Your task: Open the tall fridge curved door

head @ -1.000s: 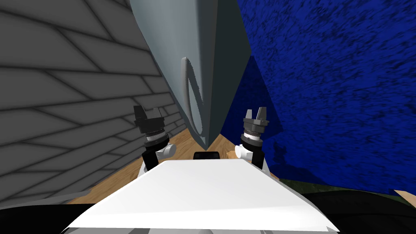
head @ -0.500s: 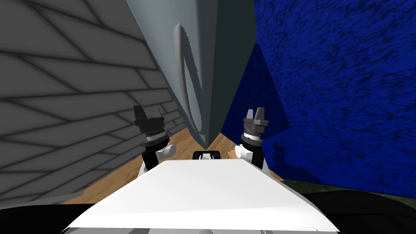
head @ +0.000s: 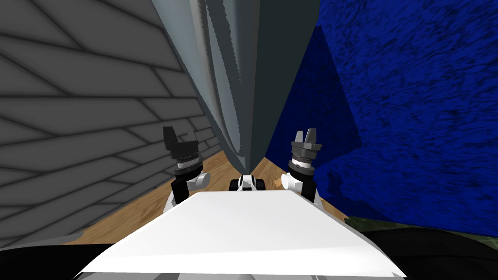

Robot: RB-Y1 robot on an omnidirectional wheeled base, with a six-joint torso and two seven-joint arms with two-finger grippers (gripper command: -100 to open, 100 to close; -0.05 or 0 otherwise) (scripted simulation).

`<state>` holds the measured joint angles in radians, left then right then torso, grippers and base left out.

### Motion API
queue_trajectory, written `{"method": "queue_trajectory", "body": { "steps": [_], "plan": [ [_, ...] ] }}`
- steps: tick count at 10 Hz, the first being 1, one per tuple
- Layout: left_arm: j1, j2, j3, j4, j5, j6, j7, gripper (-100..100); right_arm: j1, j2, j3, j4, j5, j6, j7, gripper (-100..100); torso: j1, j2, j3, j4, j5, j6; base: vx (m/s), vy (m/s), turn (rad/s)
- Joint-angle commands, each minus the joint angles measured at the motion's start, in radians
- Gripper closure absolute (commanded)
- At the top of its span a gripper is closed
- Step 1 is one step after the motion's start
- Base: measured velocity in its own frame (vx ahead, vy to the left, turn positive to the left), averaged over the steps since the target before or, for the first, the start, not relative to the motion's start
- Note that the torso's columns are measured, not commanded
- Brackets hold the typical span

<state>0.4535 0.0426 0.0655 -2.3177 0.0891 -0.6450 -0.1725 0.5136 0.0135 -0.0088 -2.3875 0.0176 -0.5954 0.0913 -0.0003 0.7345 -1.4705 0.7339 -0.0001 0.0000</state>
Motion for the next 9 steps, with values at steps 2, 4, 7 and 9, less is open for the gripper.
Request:
{"method": "queue_trajectory", "body": {
  "steps": [2, 4, 7, 9],
  "plan": [
    [-0.013, 0.075, 0.0, 0.074, -0.012, -0.022, -0.009, -100, 0.0, 0.0, 0.0, 0.0, 0.0, 0.0, 0.0, 0, 0.0, 0.003, -0.005, 0.004, 0.0, 0.0, 0.002, -0.025, 0.001],
    [-0.023, 0.097, -0.003, 0.127, -0.022, -0.039, -0.018, -100, 0.0, 0.0, 0.0, 0.0, 0.0, 0.0, 0.0, 0, 0.0, 0.004, -0.005, 0.004, 0.0, 0.0, -0.004, -0.035, 0.001],
    [-0.034, 0.109, -0.005, 0.199, -0.034, -0.059, -0.027, -100, 0.0, 0.0, 0.0, 0.0, 0.0, 0.0, 0.0, 0, 0.0, 0.003, -0.006, 0.004, 0.0, 0.0, 0.002, -0.035, 0.001],
    [-0.046, 0.115, -0.008, 0.268, -0.047, -0.08, -0.037, -100, 0.0, 0.0, 0.0, 0.0, 0.0, 0.0, 0.0, 0, 0.001, 0.004, -0.005, 0.004, 0.0, 0.0, -0.004, -0.027, 0.001]
  ]
}}
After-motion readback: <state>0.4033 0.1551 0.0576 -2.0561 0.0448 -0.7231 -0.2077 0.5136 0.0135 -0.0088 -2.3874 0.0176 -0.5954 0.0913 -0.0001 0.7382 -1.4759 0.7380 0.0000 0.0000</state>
